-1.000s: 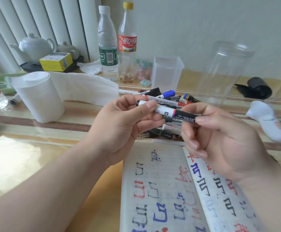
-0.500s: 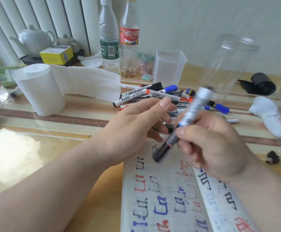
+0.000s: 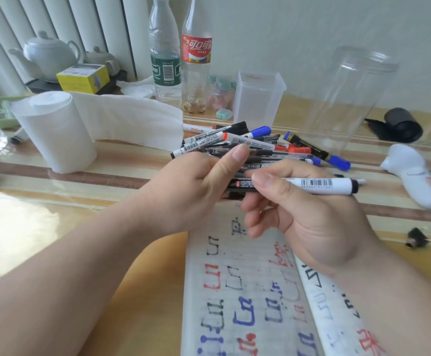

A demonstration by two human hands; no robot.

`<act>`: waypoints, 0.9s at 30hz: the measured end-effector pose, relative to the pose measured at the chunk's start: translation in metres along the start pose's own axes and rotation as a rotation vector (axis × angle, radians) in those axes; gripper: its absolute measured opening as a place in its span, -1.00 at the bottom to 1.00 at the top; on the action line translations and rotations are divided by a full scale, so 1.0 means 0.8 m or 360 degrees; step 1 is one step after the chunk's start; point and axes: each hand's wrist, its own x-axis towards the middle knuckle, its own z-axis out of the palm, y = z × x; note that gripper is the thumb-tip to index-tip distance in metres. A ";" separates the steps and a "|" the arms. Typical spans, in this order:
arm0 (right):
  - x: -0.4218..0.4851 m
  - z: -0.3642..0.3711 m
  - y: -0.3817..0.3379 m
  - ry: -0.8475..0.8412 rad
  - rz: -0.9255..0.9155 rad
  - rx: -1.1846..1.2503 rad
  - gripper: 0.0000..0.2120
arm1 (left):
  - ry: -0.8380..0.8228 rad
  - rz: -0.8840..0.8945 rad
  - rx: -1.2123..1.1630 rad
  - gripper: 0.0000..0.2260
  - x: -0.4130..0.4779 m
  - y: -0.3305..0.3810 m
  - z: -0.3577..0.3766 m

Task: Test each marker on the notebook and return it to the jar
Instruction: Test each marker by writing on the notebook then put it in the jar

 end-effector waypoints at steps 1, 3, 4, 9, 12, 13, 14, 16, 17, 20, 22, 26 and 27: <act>0.000 -0.002 -0.001 -0.0002 -0.0058 -0.0051 -0.90 | -0.0017 0.0015 0.0006 -0.31 0.002 -0.001 -0.002; -0.002 -0.010 -0.009 -0.0005 -0.0166 -0.0138 -0.91 | -0.0040 -0.0056 -0.0031 -0.30 0.005 -0.009 -0.012; -0.003 -0.016 -0.016 0.0019 -0.0219 -0.0159 -0.87 | -0.0013 -0.0142 -0.0095 -0.29 0.008 -0.016 -0.022; 0.003 -0.046 -0.026 0.0299 -0.0268 -0.0064 -0.98 | 0.0245 -0.0223 -0.0412 -0.33 0.014 -0.037 -0.049; 0.005 -0.037 -0.007 0.0024 0.0015 -0.0129 -0.92 | -0.0091 -0.0278 -0.0304 -0.27 0.015 -0.040 -0.038; 0.002 -0.033 -0.003 -0.0088 0.0115 -0.0198 -0.87 | -0.0216 -0.0349 -0.0223 -0.28 0.014 -0.043 -0.040; -0.001 -0.029 0.001 -0.0166 0.0202 -0.0277 -0.83 | -0.0332 -0.0406 -0.0102 -0.35 0.014 -0.048 -0.044; -0.004 -0.023 0.004 -0.0198 0.0295 -0.0373 -0.79 | -0.0537 -0.0413 0.0232 -0.45 0.012 -0.054 -0.052; -0.003 -0.020 0.005 -0.0184 0.0311 -0.0374 -0.79 | -0.0608 -0.0391 0.0379 -0.47 0.012 -0.055 -0.053; 0.005 -0.007 0.010 -0.0108 0.0322 -0.0375 -0.85 | -0.0732 -0.0387 0.0581 -0.60 0.014 -0.055 -0.048; 0.009 0.002 0.014 -0.0039 0.0320 -0.0399 -0.91 | -0.0761 -0.0403 0.0608 -0.60 0.018 -0.054 -0.046; 0.011 0.007 0.019 0.0048 0.0302 -0.0629 -0.94 | -0.0765 -0.0365 0.0644 -0.54 0.022 -0.058 -0.043; 0.011 0.008 0.019 0.0048 0.0274 -0.0708 -0.94 | -0.0760 -0.0357 0.0638 -0.53 0.022 -0.059 -0.042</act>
